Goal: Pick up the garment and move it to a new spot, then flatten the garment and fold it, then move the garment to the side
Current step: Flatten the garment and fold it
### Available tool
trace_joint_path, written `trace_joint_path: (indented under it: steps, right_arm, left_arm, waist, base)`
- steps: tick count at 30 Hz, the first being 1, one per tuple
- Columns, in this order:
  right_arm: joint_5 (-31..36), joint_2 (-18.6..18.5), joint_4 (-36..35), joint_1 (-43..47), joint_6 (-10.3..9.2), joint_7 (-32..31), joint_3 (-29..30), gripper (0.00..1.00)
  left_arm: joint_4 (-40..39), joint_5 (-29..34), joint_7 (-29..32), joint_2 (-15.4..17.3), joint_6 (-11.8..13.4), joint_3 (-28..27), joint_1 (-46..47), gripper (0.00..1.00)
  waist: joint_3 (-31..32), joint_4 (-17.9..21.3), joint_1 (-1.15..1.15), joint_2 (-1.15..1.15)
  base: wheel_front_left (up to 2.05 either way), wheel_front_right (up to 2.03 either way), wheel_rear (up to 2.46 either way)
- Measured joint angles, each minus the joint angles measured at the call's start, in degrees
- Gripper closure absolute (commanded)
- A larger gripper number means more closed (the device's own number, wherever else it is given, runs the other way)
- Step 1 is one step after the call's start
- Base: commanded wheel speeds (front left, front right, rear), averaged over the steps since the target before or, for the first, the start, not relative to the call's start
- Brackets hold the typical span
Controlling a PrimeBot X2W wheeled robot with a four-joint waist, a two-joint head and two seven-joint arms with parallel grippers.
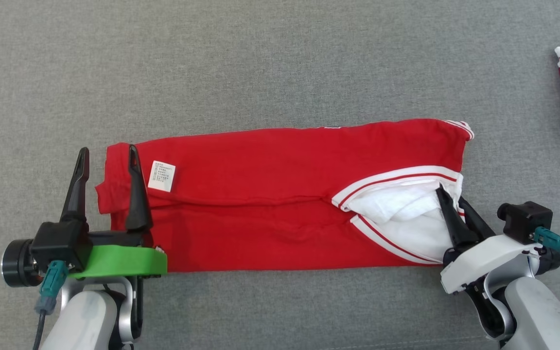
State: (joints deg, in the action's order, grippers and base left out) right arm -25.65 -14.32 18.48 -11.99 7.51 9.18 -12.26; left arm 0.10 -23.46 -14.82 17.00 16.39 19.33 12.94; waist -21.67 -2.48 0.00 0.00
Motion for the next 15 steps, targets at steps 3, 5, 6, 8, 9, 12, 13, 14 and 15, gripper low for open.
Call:
trace_joint_path:
  steps: [3,5,6,8,9,12,13,14,15]
  right_arm:
    - [-0.27,-0.26,-1.0,0.98,0.02,0.52,0.8,1.0]
    - [-0.58,-0.92,-1.04,1.76,0.03,0.62,2.16,1.0]
    - [-0.69,-1.44,-0.91,2.15,0.03,0.96,3.08,1.0]
    - [-0.81,-2.34,-0.47,2.73,0.03,1.03,4.85,1.0]
    - [-0.81,-2.9,-0.13,3.13,0.03,1.03,5.77,1.0]
    - [-0.81,-4.48,1.19,4.31,0.03,0.99,8.81,1.0]
    - [-0.78,-5.02,1.42,4.55,0.03,0.69,9.58,1.0]
    - [-0.64,-5.37,1.54,4.7,0.03,0.41,10.09,1.0]
    - [-0.33,-5.65,1.59,4.74,0.03,0.1,10.4,1.0]
  left_arm:
    - [-0.01,0.33,-0.14,0.04,0.01,-0.22,-0.21,0.0]
    - [0.01,0.33,-0.14,0.1,0.01,-0.3,-0.72,0.0]
    - [0.02,0.32,-0.14,0.09,0.0,-0.3,-0.96,0.0]
    - [-0.07,0.31,-0.14,0.08,-0.19,-0.38,-1.24,0.0]
    - [-0.09,0.32,-0.15,0.08,-0.19,-0.38,-1.46,0.0]
    - [-0.16,0.32,-0.15,0.08,-0.13,-0.24,-2.49,0.0]
    - [-0.18,0.32,-0.15,0.08,-0.05,-0.19,-2.86,0.0]
    - [-0.18,0.32,-0.15,0.08,-0.03,-0.12,-3.07,0.0]
    - [-0.2,0.32,-0.15,0.08,0.01,-0.05,-3.25,0.0]
  waist:
    - [0.75,0.43,0.0,0.0]
    - [1.43,0.84,0.0,0.0]
    - [1.83,1.02,0.0,0.0]
    - [2.59,1.3,0.0,0.0]
    - [3.05,1.44,0.0,0.0]
    - [4.39,1.75,0.0,0.0]
    - [4.85,1.83,0.0,0.0]
    - [5.24,1.88,0.0,0.0]
    - [5.6,1.92,0.0,0.0]
  base:
    - [0.0,0.0,0.0]
    - [0.0,0.0,0.0]
    - [0.0,0.0,0.0]
    - [0.0,0.0,0.0]
    - [0.0,0.0,0.0]
    - [0.0,0.0,0.0]
    - [0.0,0.0,0.0]
    - [0.0,0.0,0.0]
    - [0.0,0.0,0.0]
